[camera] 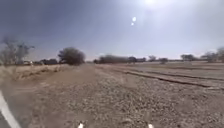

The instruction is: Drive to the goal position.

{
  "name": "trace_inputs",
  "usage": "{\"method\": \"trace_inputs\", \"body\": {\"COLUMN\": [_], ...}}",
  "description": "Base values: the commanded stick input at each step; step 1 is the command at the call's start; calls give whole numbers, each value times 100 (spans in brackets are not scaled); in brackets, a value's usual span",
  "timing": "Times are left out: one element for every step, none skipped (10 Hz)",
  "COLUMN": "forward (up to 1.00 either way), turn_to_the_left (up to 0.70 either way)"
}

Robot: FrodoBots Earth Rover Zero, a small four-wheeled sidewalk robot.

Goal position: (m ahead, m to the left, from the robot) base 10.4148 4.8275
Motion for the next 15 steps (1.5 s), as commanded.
{"method": "trace_inputs", "body": {"forward": [70, 70, 70, 70, 70, 70, 70, 70, 70, 70, 70, 70, 70, 70, 70], "turn_to_the_left": [0, 0, 0, 0, 0, 0, 0, 0, 0, 0, 0, 0, 0, 0, 0]}}
